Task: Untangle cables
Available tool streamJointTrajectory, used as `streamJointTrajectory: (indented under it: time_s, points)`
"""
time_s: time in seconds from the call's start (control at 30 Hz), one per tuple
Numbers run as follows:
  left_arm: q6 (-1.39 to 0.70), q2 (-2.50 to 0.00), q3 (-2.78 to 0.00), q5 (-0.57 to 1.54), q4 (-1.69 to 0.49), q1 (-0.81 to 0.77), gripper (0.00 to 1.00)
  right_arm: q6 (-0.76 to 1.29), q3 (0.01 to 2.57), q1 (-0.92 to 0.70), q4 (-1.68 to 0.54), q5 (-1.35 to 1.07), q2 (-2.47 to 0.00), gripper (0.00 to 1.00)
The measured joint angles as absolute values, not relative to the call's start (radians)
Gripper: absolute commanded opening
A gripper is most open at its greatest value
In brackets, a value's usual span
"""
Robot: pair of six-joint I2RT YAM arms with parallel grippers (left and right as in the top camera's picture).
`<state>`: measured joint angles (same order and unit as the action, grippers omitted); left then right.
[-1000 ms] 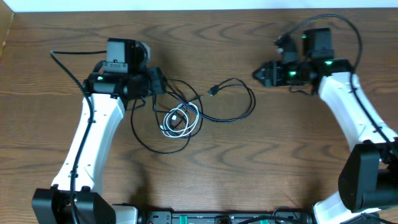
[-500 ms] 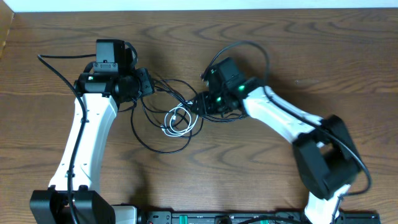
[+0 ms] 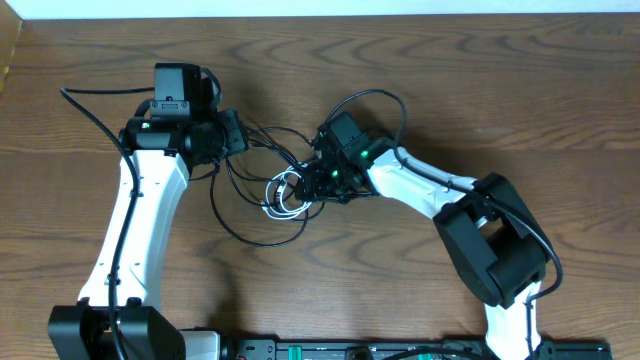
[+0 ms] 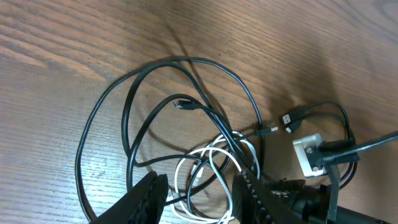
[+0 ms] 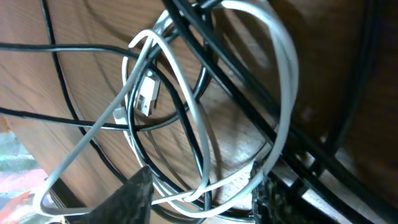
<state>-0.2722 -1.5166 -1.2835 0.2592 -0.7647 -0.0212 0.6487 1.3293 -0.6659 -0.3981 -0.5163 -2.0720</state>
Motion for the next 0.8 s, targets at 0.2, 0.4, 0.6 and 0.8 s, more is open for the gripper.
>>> streamJointTrajectory:
  time_s: [0.2, 0.4, 0.6, 0.8]
  points:
    - [-0.272, -1.517, -1.283, 0.259, -0.775, -0.021, 0.40, 0.663, 1.329, -0.673, -0.375, -0.498, -2.072, 0.24]
    - [-0.272, -1.517, -1.283, 0.259, -0.778, -0.021, 0.40, 0.672, 1.329, -0.685, -0.342, -0.458, -2.075, 0.14]
    - [-0.272, -1.517, -1.283, 0.259, -0.778, -0.022, 0.40, 0.677, 1.329, -0.698, -0.316, -0.427, -2.101, 0.18]
    - [-0.272, -1.517, -1.283, 0.259, -0.779, -0.021, 0.40, 0.688, 1.330, -0.698, -0.305, -0.426, -2.109, 0.01]
